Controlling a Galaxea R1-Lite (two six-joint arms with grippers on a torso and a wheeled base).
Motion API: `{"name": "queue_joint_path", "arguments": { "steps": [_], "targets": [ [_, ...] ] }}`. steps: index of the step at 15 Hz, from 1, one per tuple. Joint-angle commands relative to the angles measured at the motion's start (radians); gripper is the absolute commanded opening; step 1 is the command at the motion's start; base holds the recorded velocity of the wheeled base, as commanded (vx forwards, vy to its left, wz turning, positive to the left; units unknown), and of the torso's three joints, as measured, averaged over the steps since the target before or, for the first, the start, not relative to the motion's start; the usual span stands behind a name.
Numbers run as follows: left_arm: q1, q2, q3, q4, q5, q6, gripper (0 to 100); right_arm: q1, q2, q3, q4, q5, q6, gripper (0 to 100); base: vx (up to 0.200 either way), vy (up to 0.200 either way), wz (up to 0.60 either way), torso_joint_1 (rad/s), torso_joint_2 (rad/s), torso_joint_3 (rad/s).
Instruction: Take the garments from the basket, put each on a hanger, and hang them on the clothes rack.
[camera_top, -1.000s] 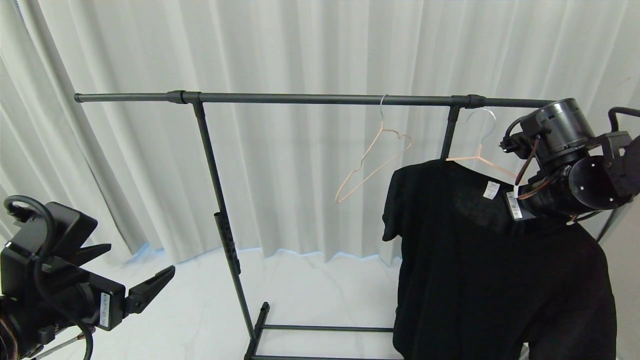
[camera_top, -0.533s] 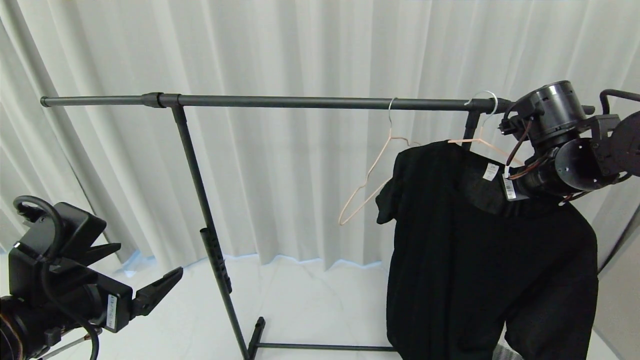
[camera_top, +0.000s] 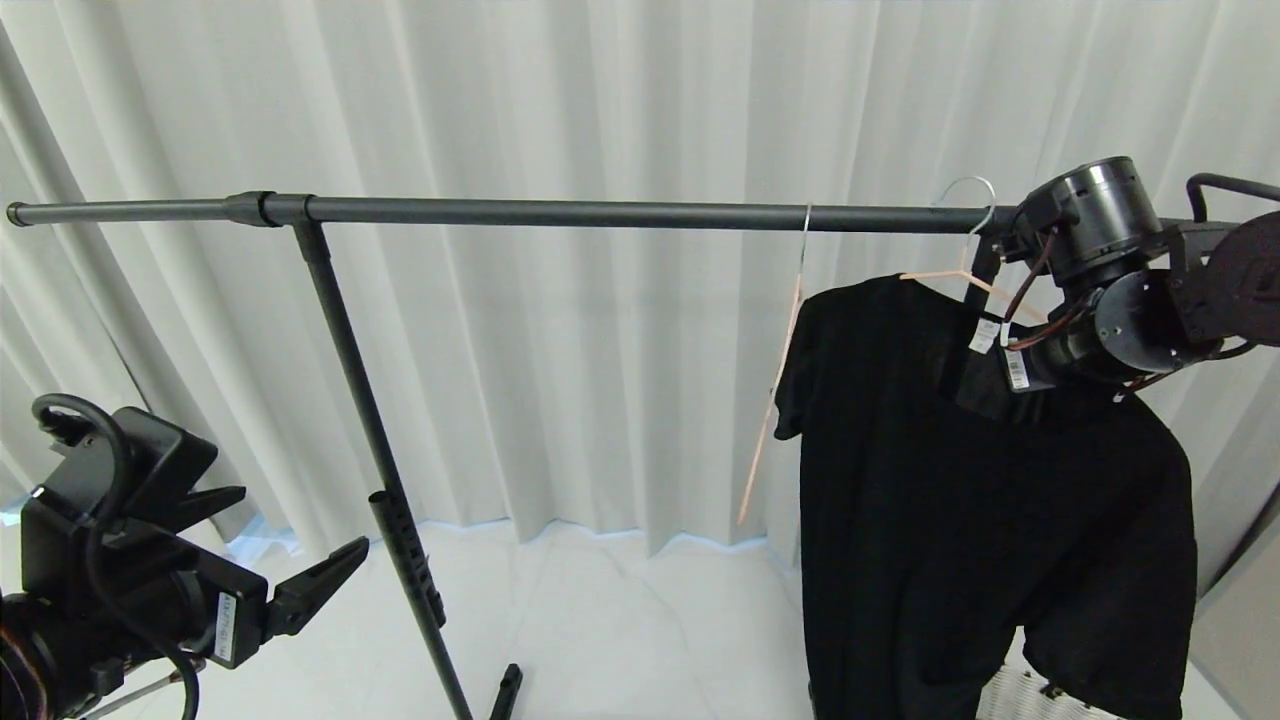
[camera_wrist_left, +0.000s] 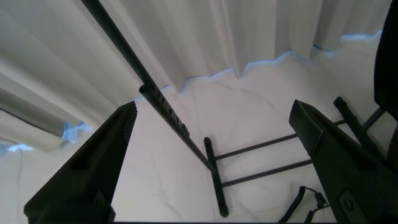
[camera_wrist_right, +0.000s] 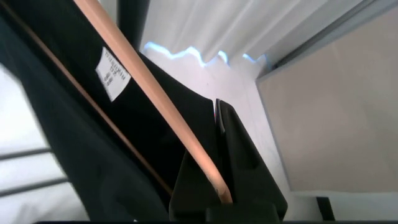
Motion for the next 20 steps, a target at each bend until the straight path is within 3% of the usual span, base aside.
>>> {"name": "queue_joint_path", "arguments": {
  "steps": [1, 14, 15, 20],
  "targets": [
    [-0.004, -0.003, 0.0, -0.001, -0.001, 0.0, 100, -0.005, 0.031, -0.048, 0.0, 0.0, -0.004, 0, 0.0, 0.0, 0.0, 0.0, 0.0, 0.0],
    [-0.021, -0.023, 0.005, -0.001, 0.001, 0.0, 100, -0.007, 0.145, -0.114, 0.02, -0.038, -0.002, 0, 0.0, 0.0, 0.0, 0.0, 0.0, 0.0],
    [-0.024, -0.021, 0.005, -0.001, 0.001, 0.0, 100, -0.005, 0.142, -0.116, 0.021, -0.037, 0.002, 100, 0.0, 0.0, 0.0, 0.0, 0.0, 0.0],
    [-0.024, -0.023, 0.005, -0.001, 0.001, -0.008, 100, 0.035, 0.024, -0.113, 0.076, -0.029, 0.038, 100, 0.0, 0.0, 0.0, 0.0, 0.0, 0.0]
  ]
}}
